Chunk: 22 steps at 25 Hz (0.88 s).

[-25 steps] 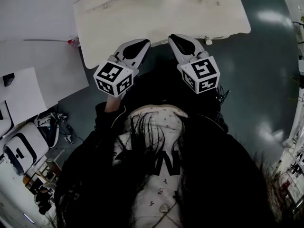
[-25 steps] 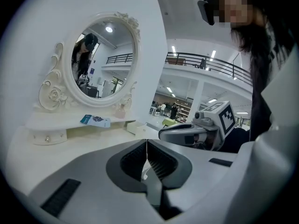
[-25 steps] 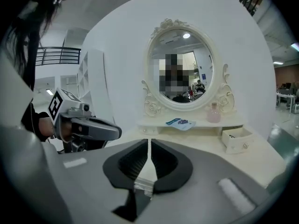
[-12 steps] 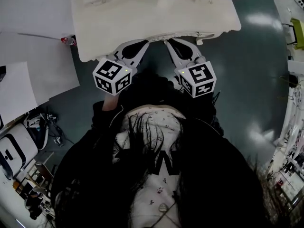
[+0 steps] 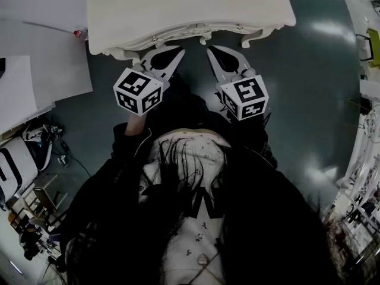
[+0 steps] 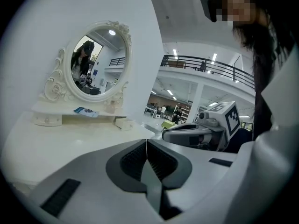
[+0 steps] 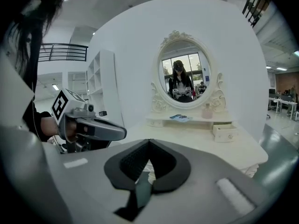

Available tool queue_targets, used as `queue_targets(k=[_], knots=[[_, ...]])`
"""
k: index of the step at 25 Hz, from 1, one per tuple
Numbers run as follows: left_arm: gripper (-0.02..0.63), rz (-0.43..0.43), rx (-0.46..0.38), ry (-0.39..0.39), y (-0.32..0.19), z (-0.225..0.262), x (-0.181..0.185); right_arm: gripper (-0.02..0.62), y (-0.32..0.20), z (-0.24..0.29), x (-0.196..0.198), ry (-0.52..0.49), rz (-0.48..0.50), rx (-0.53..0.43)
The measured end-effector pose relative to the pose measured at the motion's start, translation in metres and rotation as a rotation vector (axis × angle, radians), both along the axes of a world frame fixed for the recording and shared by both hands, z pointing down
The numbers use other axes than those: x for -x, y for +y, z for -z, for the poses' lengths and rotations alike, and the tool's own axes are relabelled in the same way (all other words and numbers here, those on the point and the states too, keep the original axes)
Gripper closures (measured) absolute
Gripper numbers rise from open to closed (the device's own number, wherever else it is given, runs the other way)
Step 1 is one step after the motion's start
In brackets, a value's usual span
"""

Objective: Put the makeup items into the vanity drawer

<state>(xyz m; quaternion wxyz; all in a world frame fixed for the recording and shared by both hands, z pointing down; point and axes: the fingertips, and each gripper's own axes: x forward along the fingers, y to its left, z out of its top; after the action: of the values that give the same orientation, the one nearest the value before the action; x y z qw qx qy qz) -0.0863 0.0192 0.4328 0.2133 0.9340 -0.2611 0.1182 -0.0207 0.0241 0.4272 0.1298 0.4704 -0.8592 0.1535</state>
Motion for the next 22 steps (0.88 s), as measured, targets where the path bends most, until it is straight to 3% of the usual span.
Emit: queue_targets(k=[9, 22], knots=[[0.606, 0.018, 0.002, -0.018, 0.080, -0.004, -0.033, 0.586, 0.076, -0.006, -0.018, -0.002, 0.069, 0.002], [0.606, 0.057, -0.027, -0.020, 0.129, -0.001, -0.016, 0.586, 0.126, -0.007, 0.007, 0.055, 0.154, -0.028]])
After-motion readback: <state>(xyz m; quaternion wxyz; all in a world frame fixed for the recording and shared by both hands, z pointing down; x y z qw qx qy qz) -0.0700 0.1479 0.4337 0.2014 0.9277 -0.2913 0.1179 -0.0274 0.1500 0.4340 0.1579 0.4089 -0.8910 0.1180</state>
